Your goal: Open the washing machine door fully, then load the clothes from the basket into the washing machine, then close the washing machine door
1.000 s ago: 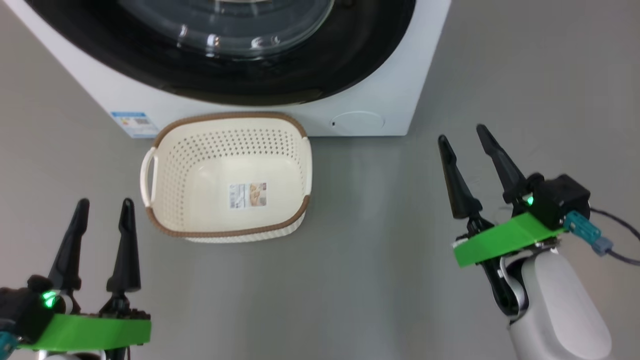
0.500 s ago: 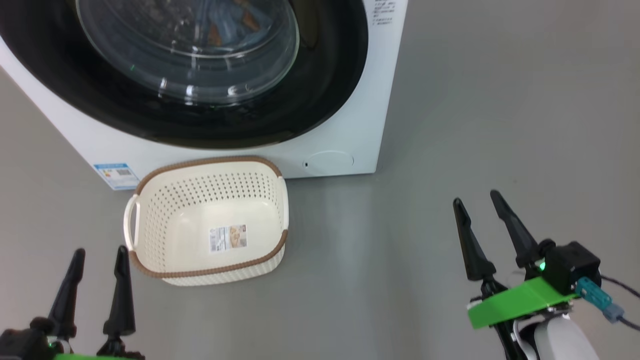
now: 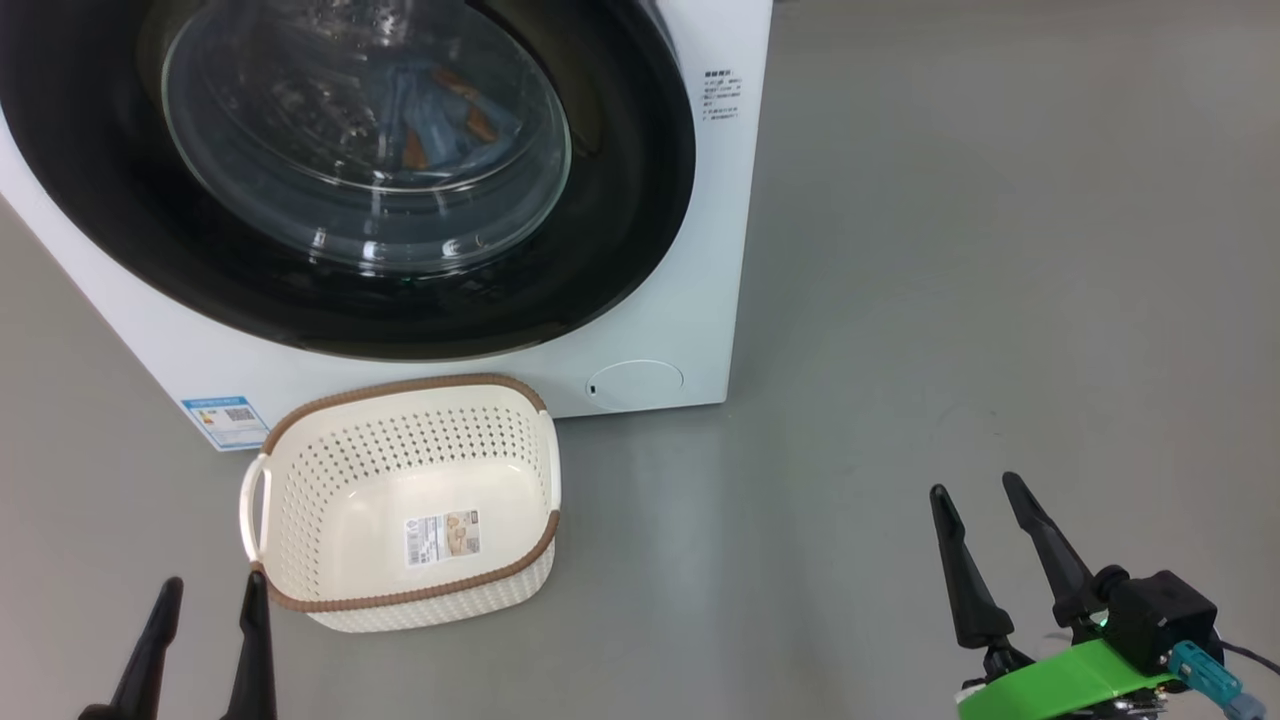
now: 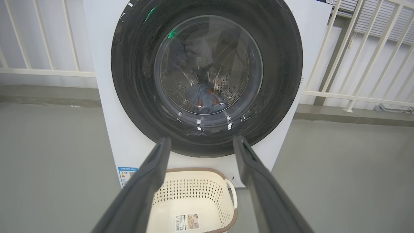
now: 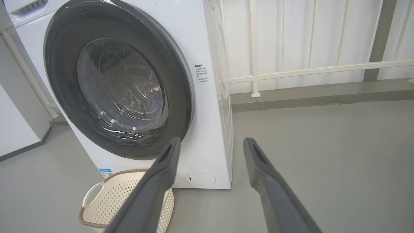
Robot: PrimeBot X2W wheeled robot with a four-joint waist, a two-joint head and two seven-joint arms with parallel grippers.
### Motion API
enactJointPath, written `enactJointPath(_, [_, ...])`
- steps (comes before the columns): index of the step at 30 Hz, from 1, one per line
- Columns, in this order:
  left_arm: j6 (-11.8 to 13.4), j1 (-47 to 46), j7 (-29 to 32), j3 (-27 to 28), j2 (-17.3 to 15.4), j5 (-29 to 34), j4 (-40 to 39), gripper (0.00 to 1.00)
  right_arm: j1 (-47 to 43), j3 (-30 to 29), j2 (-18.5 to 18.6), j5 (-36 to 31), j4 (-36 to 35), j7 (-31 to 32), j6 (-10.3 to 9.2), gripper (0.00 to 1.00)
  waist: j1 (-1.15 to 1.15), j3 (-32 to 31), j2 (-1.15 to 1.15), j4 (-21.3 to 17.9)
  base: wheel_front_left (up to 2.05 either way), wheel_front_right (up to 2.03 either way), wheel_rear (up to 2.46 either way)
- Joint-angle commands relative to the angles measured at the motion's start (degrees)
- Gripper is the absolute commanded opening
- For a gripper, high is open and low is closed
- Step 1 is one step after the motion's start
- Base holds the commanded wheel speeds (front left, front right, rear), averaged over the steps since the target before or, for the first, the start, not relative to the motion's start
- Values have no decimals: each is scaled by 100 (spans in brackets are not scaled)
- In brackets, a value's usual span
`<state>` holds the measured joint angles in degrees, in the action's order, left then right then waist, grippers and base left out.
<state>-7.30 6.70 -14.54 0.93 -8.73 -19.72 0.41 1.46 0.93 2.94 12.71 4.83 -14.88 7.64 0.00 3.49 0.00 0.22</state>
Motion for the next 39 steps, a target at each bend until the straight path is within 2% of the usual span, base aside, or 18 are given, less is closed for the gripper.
enactJointPath(1, [-19,-60,-46,212,-64,73,-156,100,-17,107,-6,45,-182,-12,-15,100,0,-33,0,-9,0,0,0])
enactJointPath(23, [-19,87,-46,105,-46,124,-196,100,-180,9,-6,34,-236,-12,-15,100,0,-134,0,49,0,0,0])
enactJointPath(24, [0,216,2,-94,46,53,-19,0,-174,-126,-14,0,-47,0,0,0,0,-135,0,48,0,0,0])
enactJointPath(28, [0,253,36,-156,223,33,266,0,-178,-124,-27,5,277,19,0,0,0,-135,0,49,0,0,0])
enactJointPath(31, [1,231,68,-159,240,-129,296,0,-180,-120,-19,184,298,49,0,0,1,-136,0,48,0,0,0])
enactJointPath(34, [2,191,122,-152,237,-377,325,0,-166,-118,1,458,313,100,-1,0,13,-158,0,45,0,0,0])
enactJointPath(39, [2,124,189,-144,236,-685,377,0,-133,-115,22,800,349,163,-1,0,1,-156,0,42,0,0,0])
